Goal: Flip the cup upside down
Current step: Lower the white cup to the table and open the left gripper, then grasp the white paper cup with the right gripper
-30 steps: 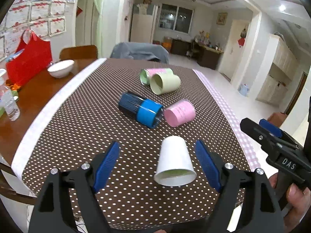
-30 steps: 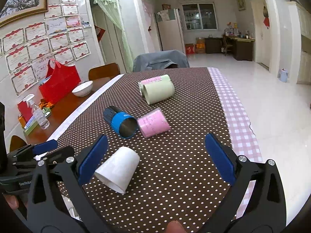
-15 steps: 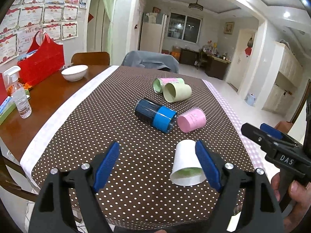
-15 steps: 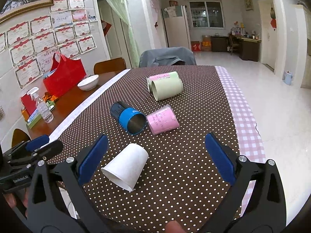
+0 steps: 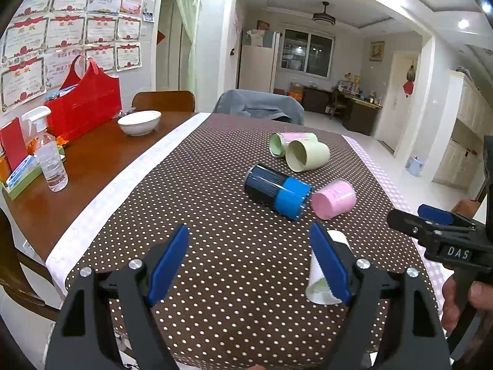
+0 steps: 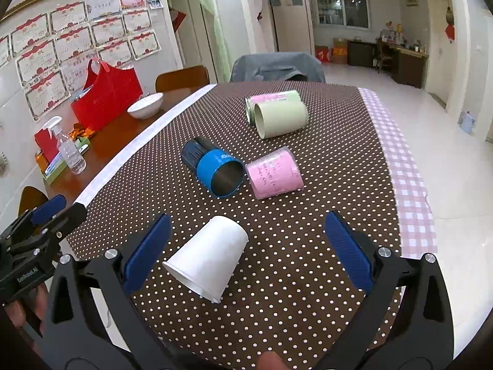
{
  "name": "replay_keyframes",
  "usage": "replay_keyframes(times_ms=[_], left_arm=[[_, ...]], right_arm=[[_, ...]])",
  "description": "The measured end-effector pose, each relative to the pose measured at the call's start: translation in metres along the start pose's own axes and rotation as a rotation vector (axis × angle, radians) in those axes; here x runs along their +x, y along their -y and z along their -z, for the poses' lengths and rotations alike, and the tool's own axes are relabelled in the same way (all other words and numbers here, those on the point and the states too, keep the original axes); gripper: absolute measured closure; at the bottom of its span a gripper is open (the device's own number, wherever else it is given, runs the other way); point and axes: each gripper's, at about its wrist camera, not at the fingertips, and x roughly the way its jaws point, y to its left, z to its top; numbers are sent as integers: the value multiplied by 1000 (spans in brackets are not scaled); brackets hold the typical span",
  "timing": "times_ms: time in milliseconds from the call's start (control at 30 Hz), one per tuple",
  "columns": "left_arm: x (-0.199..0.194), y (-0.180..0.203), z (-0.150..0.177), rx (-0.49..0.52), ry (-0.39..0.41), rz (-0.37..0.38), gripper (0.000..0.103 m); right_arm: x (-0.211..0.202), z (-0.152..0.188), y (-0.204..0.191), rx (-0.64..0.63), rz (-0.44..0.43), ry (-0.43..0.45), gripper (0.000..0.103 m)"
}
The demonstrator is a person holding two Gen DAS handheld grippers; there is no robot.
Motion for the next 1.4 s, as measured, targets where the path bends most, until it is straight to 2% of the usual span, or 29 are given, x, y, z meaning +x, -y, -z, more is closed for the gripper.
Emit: replay_keyframes(times_ms=[300,767,900,1133,1400], left_arm=[[17,-18,-3,-16,-10,-19,24],[69,-30,-13,23,-72,-8,24],[82,-35,-14,20,-93,1,24],[96,-39,-9,3,-127,25,24],[100,-36,-6,1,-143,47,24]], right_arm=[[41,-11,0,20,-6,-163,5],[107,-5,3,148,5,-462,5],[115,-5,0,148,20,-500,5],[129,-4,-4,217,-29,-593,6],[149,-1,-4,295,-50,-693,20]])
